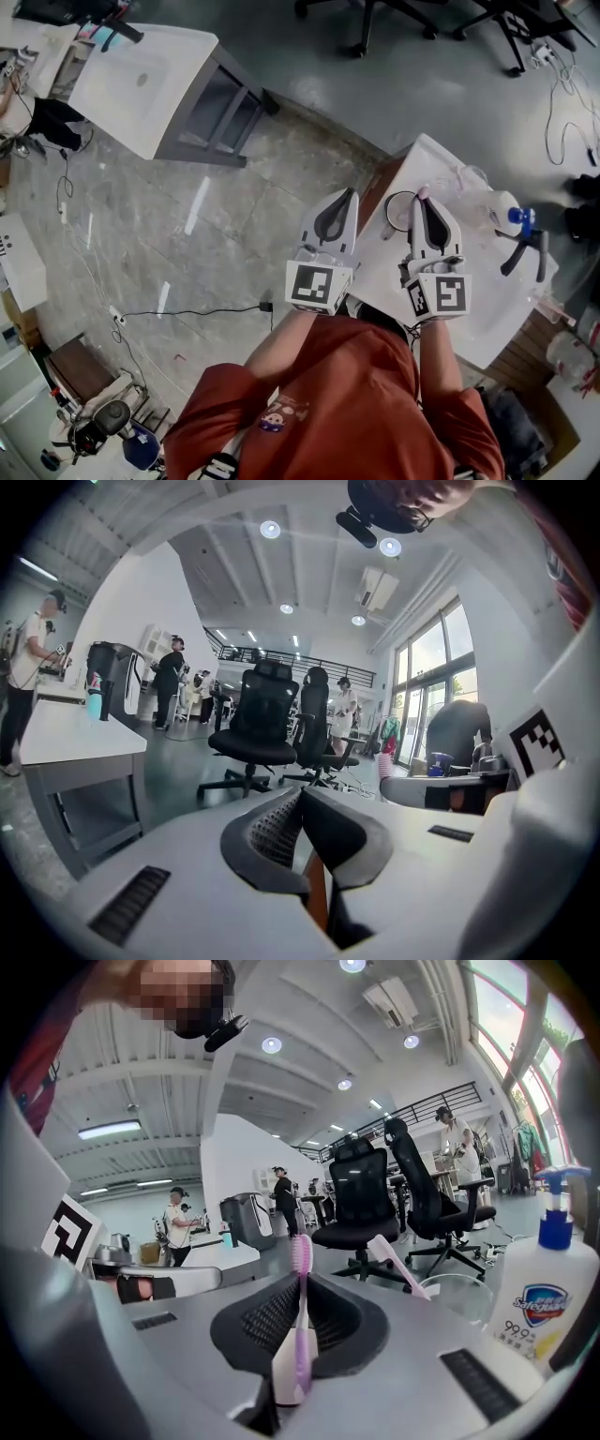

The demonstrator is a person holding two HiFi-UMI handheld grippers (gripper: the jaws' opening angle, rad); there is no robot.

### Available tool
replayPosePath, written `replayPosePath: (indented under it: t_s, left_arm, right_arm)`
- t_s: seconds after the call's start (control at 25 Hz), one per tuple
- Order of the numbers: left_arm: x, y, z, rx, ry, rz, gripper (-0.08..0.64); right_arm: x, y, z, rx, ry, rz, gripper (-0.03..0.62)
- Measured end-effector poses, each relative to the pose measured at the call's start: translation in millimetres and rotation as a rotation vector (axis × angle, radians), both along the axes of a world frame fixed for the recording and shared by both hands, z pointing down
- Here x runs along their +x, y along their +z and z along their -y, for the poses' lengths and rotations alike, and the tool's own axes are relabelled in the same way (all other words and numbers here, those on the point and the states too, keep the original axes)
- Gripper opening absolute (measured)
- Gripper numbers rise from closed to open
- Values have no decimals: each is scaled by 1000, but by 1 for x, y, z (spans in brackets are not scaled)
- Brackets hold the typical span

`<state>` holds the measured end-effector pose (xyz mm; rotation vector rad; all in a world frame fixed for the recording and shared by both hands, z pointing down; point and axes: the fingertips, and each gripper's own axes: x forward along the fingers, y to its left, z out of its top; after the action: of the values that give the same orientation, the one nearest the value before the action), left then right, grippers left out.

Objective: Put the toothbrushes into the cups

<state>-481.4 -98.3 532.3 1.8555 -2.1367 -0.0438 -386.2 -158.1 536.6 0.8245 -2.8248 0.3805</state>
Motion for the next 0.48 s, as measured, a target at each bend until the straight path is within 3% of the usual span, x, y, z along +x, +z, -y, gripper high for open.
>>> replayPosePath:
  t_s: [0.48]
  left_arm:
    - [5,-6,-2,-7,10,19,18]
  right_arm:
    - [7,0,6,-1,22,-20,87]
